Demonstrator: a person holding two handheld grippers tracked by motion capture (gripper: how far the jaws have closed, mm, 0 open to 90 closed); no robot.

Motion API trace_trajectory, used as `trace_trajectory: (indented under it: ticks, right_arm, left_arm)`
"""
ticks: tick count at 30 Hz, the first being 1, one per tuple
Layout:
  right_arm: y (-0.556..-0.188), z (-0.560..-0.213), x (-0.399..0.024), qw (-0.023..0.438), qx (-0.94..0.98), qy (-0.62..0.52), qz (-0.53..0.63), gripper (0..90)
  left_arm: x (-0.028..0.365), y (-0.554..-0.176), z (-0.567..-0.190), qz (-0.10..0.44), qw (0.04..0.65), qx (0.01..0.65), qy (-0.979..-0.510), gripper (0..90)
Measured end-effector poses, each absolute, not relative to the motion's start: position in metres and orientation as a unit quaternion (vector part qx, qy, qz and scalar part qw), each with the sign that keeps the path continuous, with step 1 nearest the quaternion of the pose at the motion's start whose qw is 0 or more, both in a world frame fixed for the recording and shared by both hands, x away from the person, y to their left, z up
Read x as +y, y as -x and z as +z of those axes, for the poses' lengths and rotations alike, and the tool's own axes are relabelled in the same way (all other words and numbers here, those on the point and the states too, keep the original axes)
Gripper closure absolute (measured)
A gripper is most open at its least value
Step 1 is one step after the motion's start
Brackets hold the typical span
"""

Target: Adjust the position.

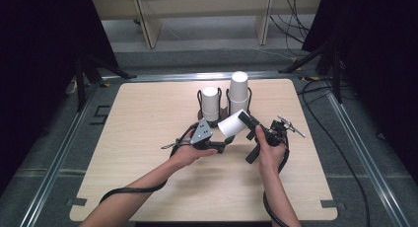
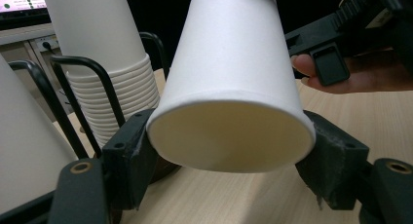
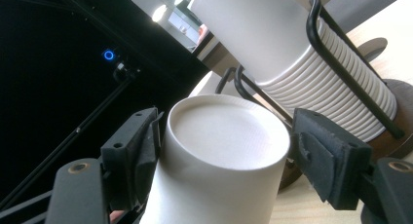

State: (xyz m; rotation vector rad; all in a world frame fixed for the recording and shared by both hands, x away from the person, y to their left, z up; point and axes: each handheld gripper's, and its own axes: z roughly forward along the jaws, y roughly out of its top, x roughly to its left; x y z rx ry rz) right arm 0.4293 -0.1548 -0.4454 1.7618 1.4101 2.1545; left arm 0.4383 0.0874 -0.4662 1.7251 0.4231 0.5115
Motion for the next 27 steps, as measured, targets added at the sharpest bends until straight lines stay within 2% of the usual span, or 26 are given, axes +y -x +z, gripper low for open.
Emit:
trace_trajectory:
  ticks: [7,8,9,12,21,27]
  right_arm:
    - [-0.428,-0.444,-0.155,0.018,0.455,-0.561,0.692,26.6]
    - [-0.427,-0.443,-0.155,0.008,0.448,-0.563,0.694,26.4]
    - [-0.429,-0.443,-0.156,0.024,0.456,-0.554,0.696,26.1]
    - [-0.428,-0.441,-0.157,0.029,0.459,-0.554,0.694,25.3]
    - [-0.424,-0.434,-0.162,0.081,0.475,-0.530,0.698,23.8]
    - [-0.421,-0.430,-0.167,0.099,0.487,-0.526,0.691,23.8]
  left_arm:
    - [0.089,-0.439,-0.466,0.219,0.604,0.184,-0.744,28.0]
    - [0.089,-0.439,-0.466,0.218,0.603,0.185,-0.744,28.1]
    - [0.089,-0.439,-0.465,0.217,0.603,0.185,-0.745,28.1]
    - [0.091,-0.438,-0.464,0.218,0.597,0.184,-0.750,28.3]
    - [0.103,-0.438,-0.460,0.215,0.585,0.179,-0.761,28.3]
    - [0.113,-0.440,-0.455,0.214,0.586,0.181,-0.760,28.2]
